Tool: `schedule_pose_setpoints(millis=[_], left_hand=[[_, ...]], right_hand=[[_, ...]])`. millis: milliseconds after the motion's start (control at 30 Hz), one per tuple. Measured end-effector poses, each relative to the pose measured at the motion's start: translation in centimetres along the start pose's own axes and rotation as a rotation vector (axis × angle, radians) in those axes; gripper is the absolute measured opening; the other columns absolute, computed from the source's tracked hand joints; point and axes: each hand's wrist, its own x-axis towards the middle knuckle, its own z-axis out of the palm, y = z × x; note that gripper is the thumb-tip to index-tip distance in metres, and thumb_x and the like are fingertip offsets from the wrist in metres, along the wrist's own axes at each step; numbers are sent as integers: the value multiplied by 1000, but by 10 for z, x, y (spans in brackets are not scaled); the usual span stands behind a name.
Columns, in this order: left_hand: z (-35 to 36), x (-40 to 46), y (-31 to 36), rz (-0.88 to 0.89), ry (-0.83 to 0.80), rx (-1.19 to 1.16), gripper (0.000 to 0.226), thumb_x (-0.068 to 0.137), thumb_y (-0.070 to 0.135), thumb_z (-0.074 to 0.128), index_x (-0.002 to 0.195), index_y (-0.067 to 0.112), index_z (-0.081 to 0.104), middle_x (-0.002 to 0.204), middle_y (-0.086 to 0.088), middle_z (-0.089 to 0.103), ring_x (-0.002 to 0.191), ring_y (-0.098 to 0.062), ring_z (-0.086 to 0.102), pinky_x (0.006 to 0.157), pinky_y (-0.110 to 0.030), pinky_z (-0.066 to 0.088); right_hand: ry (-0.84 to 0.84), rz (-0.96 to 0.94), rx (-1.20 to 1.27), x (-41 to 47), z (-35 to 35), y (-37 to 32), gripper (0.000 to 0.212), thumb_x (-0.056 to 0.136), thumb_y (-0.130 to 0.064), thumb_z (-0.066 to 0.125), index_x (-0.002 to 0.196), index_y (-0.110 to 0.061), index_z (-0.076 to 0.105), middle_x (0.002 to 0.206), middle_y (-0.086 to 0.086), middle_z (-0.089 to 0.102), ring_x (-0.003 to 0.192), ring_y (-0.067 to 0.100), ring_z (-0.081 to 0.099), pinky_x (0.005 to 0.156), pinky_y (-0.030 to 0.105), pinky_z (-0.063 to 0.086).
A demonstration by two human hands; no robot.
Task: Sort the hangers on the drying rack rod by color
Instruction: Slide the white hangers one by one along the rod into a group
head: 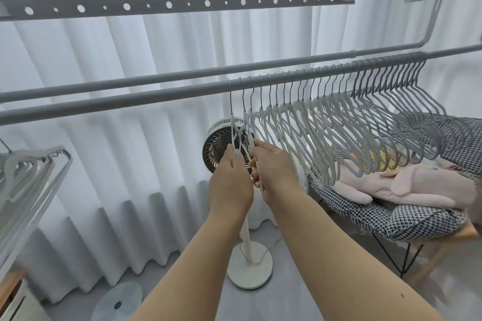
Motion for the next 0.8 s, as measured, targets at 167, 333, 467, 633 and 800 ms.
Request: schedule_pose_setpoints(millis=[167,333,467,633,800], left_hand=[[0,-1,1,4,-6,1,53,95,47,22,142,36,44,133,-3,60,120,-29,55,97,-55,49],[1,-3,4,-29,-25,-22,64,83,56,19,141,42,43,131,-3,62,119,-29,57,97,-54,49],[2,-5,7,-42,-31,-27,65,82,55,19,141,42,44,132,-1,61,120,-29,57,97,-54,49],[3,-5,6,-28,-28,-25,61,84,54,20,139,42,45,127,-4,64,115,-33,60,95,-55,50],[3,-6,6,-36,-30,-21,53,94,49,24,144,43,40,130,-1,63,114,-31,60,95,-54,50]], right_hand=[[3,-6,6,-1,1,1,41,91,-8,54,131,-14,56,59,2,48,32,6,37,34,17,28],[1,-5,11,-2,2,0,41,91,-8,53,132,-14,56,59,1,47,32,7,36,34,17,27],[-3,-5,18,-2,2,0,41,91,-9,54,132,-13,55,60,-1,50,34,8,36,36,18,28],[2,0,22,-3,1,0,41,90,-8,53,130,-14,57,63,0,50,37,9,36,37,21,29],[1,-6,-12,-4,1,0,39,92,-11,54,130,-16,57,64,0,50,38,9,37,36,19,30]])
